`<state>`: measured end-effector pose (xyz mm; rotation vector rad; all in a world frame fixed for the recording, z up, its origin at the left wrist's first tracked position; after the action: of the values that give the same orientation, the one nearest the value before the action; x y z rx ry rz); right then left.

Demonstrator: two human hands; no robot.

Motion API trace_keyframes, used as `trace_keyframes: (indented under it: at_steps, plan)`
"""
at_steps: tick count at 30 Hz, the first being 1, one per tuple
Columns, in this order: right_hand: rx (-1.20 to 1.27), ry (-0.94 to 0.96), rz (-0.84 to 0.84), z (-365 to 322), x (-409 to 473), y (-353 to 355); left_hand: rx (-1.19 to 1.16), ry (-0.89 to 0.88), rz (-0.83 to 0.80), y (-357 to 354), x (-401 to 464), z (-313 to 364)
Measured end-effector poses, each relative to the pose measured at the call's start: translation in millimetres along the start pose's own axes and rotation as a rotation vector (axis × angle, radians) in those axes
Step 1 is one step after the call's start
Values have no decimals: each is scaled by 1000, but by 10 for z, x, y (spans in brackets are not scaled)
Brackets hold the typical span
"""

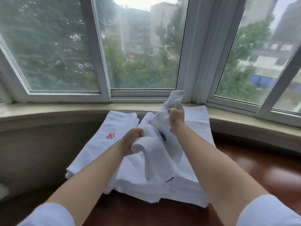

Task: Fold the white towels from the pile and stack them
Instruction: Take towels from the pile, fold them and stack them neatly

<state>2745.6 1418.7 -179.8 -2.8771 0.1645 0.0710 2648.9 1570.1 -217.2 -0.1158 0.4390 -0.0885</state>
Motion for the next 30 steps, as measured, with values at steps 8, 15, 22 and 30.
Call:
trace_keyframes:
  at_steps: [8,15,22,30]
  plan:
    - [-36,36,119,169,338,-733,44,118,-136,1060,351,112]
    - [-33,67,91,156,636,-1300,-28,76,-163,1754,488,286]
    - [95,71,66,330,998,-1890,-236,55,-537,2542,220,150]
    - [-409,-491,130,1652,692,-1496,213,562,-235,2990,289,-485]
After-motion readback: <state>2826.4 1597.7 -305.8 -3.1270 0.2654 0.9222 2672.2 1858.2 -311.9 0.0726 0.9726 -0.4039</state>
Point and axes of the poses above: each hand's wrist, its own x-axis towards the middle knuckle, its own y-axis out of the back of the hand, z = x × y, the point moved 2 cm from there along x, towards the middle knuckle, and after that the axes turned 9 degrees about x, right-handed, at the moved point
